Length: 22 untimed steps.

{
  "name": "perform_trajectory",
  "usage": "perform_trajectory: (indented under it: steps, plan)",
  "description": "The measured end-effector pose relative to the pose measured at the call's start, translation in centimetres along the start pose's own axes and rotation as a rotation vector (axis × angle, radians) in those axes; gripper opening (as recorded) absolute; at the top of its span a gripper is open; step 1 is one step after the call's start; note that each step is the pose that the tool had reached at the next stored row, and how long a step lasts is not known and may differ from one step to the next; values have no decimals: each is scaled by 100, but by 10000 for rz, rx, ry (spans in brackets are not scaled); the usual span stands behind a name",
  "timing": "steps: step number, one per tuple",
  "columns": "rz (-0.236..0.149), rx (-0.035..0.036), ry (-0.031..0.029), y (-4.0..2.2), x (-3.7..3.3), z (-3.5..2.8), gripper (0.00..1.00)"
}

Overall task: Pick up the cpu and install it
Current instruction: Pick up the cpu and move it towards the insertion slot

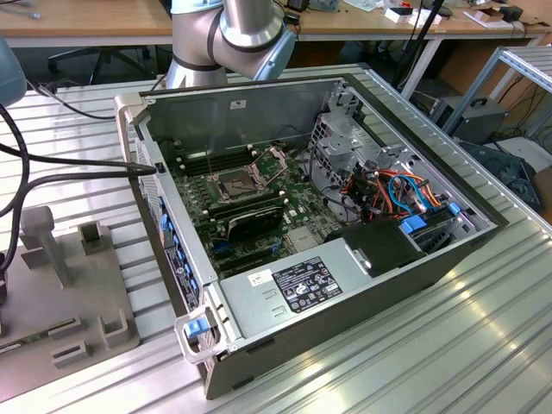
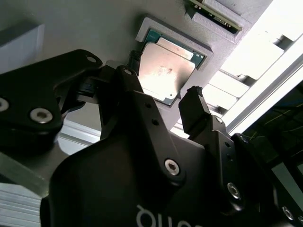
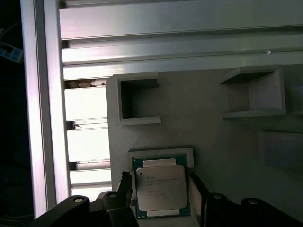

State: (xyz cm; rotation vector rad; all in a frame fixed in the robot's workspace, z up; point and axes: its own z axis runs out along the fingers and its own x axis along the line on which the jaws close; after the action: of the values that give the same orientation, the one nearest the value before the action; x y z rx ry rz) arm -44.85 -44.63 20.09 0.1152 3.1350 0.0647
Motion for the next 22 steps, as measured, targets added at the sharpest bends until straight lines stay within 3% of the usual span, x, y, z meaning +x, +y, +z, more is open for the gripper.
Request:
perform_trajectory:
  steps: [7,12,22]
  plan:
    - [-128,0,5,0,-7,4,60]
    - [-743,13,68,-1,-35,52,60]
    - [-829,14,73,-3,-13,64,60]
